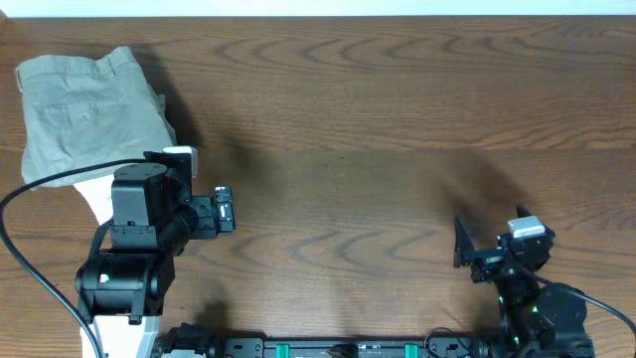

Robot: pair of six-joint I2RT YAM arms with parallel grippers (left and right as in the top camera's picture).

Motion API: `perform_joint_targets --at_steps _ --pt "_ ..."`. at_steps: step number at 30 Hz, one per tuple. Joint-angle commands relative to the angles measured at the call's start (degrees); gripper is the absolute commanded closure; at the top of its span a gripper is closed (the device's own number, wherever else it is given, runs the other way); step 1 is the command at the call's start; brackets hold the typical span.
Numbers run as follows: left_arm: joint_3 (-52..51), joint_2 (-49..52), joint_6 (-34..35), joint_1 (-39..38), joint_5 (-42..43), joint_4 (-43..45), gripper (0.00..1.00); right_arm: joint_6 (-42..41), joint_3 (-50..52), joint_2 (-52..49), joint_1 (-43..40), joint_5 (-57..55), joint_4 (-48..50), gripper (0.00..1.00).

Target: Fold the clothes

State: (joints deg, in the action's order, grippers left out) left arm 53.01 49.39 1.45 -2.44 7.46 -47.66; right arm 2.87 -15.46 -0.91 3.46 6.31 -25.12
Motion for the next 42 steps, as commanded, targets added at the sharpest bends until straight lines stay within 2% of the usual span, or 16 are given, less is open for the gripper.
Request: perform_joint_targets --at_steps 1,10,16,42 --pt "0.2 0.0 -0.3 -0.2 -0.2 -0.1 0.02 1.5 3.4 0.6 0.7 1.3 5.0 0.01" --pt "0.2 0.0 -0.4 -0.2 -0.2 -0.1 0.02 1.5 15.2 0.6 1.0 1.2 22.0 0.01" --pt "0.2 0.0 -0.4 -0.2 -0.2 -0.1 0.02 5.0 15.1 0.6 1.0 0.2 21.4 0.01" --pt "0.2 0.0 -0.3 -0.2 -0.2 -0.1 0.02 5.6 15.1 0.6 1.0 -0.2 21.4 0.01"
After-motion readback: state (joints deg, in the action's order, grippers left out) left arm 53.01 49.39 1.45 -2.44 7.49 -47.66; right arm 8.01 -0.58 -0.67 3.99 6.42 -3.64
